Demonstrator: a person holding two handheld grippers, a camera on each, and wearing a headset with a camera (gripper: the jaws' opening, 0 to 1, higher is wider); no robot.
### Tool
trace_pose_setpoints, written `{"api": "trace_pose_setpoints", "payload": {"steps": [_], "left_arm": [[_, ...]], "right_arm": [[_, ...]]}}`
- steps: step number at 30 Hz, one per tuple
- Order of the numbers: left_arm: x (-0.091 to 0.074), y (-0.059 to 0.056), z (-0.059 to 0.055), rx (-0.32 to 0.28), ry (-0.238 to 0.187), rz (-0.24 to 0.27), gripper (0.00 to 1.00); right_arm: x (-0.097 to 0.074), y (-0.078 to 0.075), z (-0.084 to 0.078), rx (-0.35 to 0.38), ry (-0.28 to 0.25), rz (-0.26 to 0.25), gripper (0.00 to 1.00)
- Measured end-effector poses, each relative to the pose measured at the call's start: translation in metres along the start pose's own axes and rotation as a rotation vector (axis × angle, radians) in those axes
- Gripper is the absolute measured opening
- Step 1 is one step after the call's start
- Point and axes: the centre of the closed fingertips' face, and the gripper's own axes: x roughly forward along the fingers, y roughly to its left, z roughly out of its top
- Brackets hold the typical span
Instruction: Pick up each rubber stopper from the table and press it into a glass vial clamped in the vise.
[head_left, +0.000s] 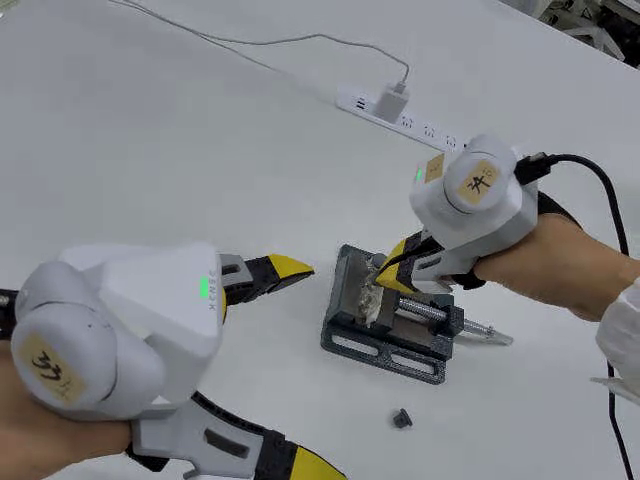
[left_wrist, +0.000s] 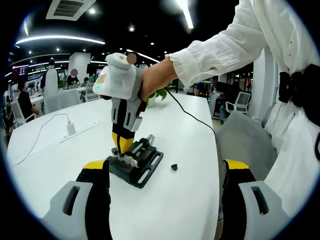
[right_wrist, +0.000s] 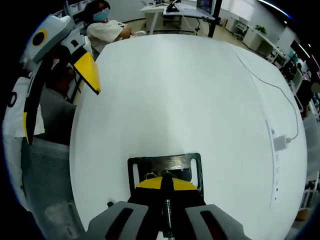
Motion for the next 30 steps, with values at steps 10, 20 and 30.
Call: {"api": "trace_pose_setpoints", "payload": {"steps": [10,20,30], "left_arm": [[0.0005,0.0009,0.0013,0.001,-0.004,0.002,0.92],[0.0007,0.0023,0.0033,0.004,-0.007,0.004,0.91],[-0.0004,0.0032,0.0032,0.004,-0.006,0.018,0.91]], "right_arm": [[0.002,-0.0011,-0.0005,0.026,0.039,0.009,0.0],[0.0034,-0.0021,-0.0033,0.026,0.055,0.002,0.0],[0.0051,-0.0016,-0.0033,-0.008,0.081,-0.003,0.0]]}}
